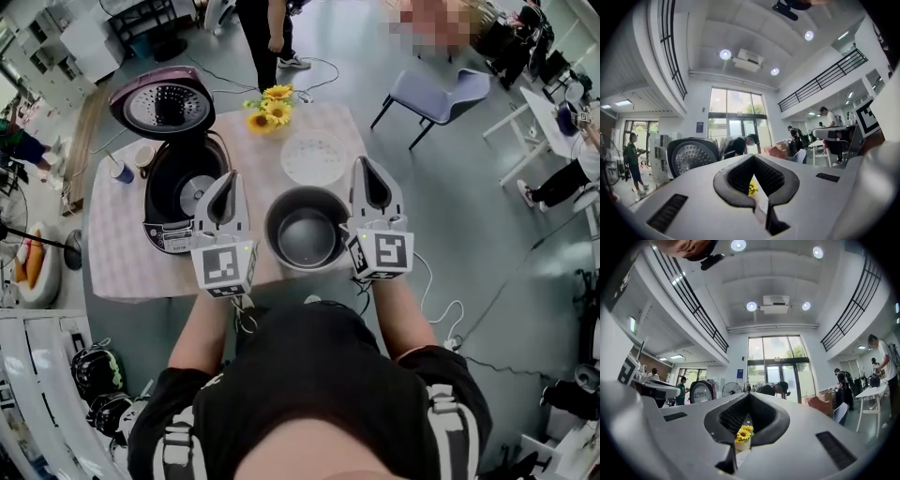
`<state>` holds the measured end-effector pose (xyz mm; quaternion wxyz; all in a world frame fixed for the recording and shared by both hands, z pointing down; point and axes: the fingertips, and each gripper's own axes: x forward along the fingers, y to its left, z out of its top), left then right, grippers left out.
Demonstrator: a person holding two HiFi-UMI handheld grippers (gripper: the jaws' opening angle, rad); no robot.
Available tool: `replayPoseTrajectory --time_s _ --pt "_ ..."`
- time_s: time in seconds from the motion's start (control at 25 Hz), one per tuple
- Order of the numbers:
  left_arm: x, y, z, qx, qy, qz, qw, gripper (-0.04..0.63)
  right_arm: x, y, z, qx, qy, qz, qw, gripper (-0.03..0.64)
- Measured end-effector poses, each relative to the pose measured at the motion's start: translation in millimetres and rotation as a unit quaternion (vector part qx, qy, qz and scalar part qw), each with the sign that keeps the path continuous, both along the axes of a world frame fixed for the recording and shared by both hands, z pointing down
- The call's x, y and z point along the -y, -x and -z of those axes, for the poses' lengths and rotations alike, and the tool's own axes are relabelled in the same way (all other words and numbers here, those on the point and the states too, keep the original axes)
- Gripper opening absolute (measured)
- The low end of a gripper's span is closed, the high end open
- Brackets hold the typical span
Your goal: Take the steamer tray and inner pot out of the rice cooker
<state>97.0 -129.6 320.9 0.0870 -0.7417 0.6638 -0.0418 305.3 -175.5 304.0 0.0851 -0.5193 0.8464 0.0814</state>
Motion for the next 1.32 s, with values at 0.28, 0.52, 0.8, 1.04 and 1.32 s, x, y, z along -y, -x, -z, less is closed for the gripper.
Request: replayPoseTrajectory --time_s 0.28,0.52,0.8,1.04,1.32 --pt "-4.2 1.1 -1.7 -0.016 0.008 -0.001 0.9998 0.003 -11.4 18.8 1.0 -0.004 0.004 0.029 1.0 -0.003" --pt "-2.4 3.5 -7.6 -0.054 0.033 -0.017 0.9978 0.003 -11.2 30.0 1.3 -0.019 0.005 0.043 0.999 -0.003" --pt "0.9 3.5 -6.7 -0.036 0.035 -0.025 0.9984 0.003 -8.8 37.1 -2.2 -0.023 0.014 0.045 0.999 -0.003" --pt "6.9 5.5 -11.8 -0.063 0.048 -0.029 0.9965 0.003 -5.7 34.7 -5.1 -0.024 0.018 0.037 0.999 -0.003" --pt "8.2 4.0 -13.5 -0.066 0.05 -0.027 0.9962 0.003 -3.6 29.3 -12.2 -0.028 0.038 0.028 0.998 -0.003"
